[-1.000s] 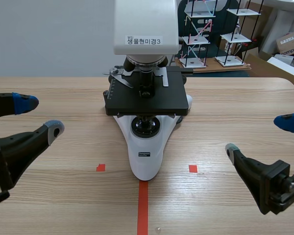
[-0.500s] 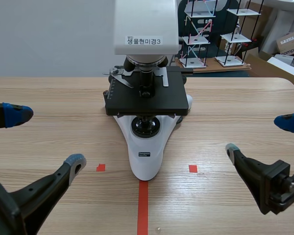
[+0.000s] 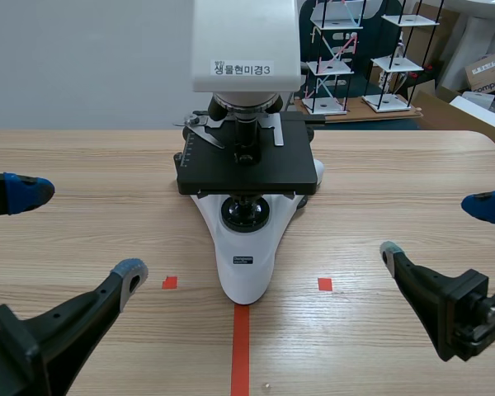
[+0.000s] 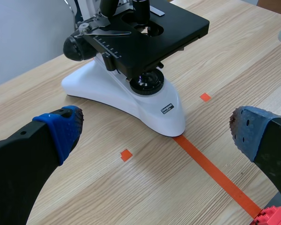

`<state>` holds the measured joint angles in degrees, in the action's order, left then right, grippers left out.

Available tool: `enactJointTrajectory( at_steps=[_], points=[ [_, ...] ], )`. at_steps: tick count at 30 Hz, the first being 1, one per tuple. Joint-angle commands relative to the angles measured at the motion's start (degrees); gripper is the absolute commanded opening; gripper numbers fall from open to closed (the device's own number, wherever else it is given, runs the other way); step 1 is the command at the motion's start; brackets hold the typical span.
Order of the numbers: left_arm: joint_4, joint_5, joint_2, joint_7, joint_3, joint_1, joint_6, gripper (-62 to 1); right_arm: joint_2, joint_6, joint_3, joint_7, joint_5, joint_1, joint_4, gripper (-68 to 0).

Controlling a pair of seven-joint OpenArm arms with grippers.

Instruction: Return to the home posture

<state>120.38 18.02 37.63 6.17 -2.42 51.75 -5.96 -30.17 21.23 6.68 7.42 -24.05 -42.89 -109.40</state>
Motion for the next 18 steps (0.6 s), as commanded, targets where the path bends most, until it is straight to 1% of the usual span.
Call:
enactJointTrajectory(
  at_steps=[1,10,18],
  points=[
    [0.2,1.0,0.2,0.0,0.2,0.0,0.3,1.4,-0.6,-0.2,0.4,0.8,-0.6,0.0,-0.8,0.4],
    [-0.9,1.3,0.5,0.0,0.2,-0.5,0.3,1.4,-0.6,-0.2,0.4,0.8,-0.6,0.0,-0.8,0.4],
    [-2.6,1.5,0.5,-0.1,0.5,-3.9,0.3,1.4,-0.6,-0.2,0.4,0.8,-0.6,0.0,-0.8,0.4]
  ],
)
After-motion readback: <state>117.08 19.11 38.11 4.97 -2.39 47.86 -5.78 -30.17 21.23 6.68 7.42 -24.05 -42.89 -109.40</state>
